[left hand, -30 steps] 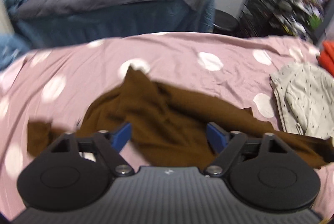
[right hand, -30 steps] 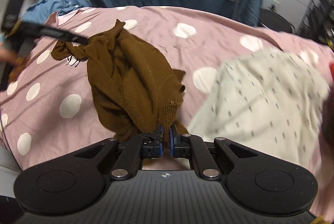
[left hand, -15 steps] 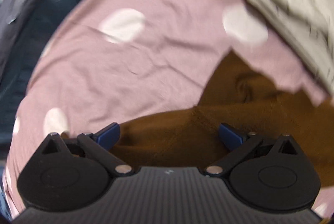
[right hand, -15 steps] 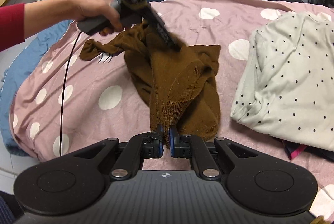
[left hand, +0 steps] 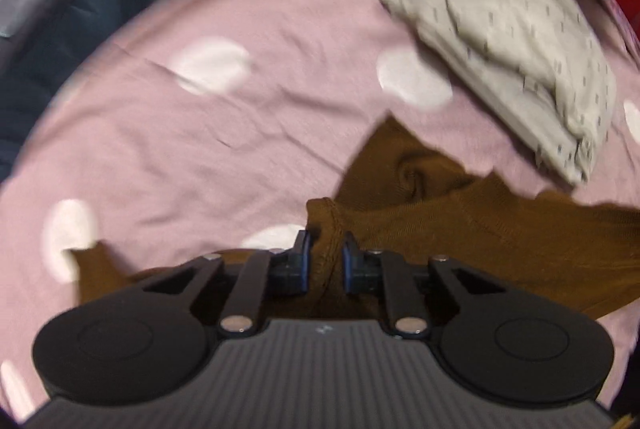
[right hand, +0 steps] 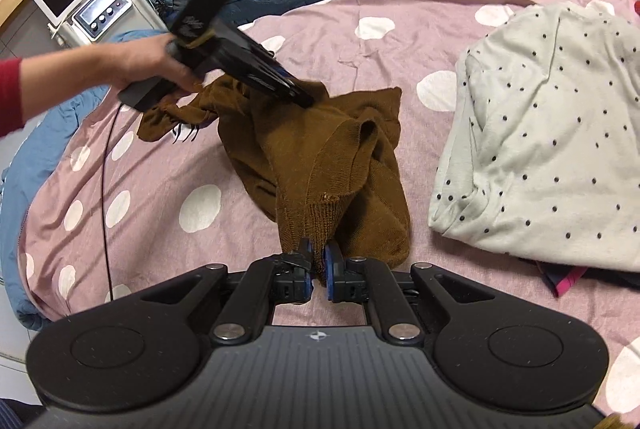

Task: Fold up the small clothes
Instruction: 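Lift the brown sweater high with both grippers and shake it out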

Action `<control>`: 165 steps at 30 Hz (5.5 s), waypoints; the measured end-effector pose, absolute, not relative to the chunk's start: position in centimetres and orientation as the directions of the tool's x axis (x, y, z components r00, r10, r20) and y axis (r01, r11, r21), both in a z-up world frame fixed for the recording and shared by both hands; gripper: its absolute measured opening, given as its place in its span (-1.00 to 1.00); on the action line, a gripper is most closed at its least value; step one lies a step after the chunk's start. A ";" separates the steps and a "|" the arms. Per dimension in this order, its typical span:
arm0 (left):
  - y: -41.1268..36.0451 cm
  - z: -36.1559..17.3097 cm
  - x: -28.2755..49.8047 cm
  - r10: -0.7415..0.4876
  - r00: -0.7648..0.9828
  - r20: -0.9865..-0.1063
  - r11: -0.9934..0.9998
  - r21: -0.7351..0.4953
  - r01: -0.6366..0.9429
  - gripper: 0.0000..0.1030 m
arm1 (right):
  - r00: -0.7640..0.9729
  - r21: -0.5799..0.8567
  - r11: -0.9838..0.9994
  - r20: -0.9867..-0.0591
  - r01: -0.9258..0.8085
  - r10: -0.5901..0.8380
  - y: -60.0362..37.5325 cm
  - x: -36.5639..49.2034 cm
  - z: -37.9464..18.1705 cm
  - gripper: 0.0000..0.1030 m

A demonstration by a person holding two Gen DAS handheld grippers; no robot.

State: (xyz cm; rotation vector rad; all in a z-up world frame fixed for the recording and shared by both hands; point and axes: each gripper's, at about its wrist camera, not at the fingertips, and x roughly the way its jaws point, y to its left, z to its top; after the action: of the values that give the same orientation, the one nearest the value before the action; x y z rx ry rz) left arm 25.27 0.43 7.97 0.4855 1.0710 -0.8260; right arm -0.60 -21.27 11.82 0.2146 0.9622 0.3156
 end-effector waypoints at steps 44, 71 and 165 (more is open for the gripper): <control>16.6 12.2 1.0 -0.274 0.464 -0.843 0.746 0.118 0.655 0.65 | 0.320 0.066 0.560 -0.763 -0.826 0.562 -10.3 -1.5 12.9 0.40; 12.1 8.5 6.0 -0.401 0.310 -0.862 0.578 0.025 0.816 -0.78 | 0.505 -0.024 0.843 -0.809 -0.538 0.299 -12.2 -1.3 10.1 -0.93; 15.0 47.6 -17.8 -0.123 0.980 0.158 0.987 -0.081 0.137 -0.96 | 0.460 0.268 0.419 0.112 -0.868 0.881 -31.5 -8.8 46.0 -0.93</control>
State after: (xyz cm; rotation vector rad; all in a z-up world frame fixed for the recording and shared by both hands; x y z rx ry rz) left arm -17.84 15.02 47.58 -0.0922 -0.1537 -0.1310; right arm -8.80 -31.49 45.96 0.3066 0.0479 1.0965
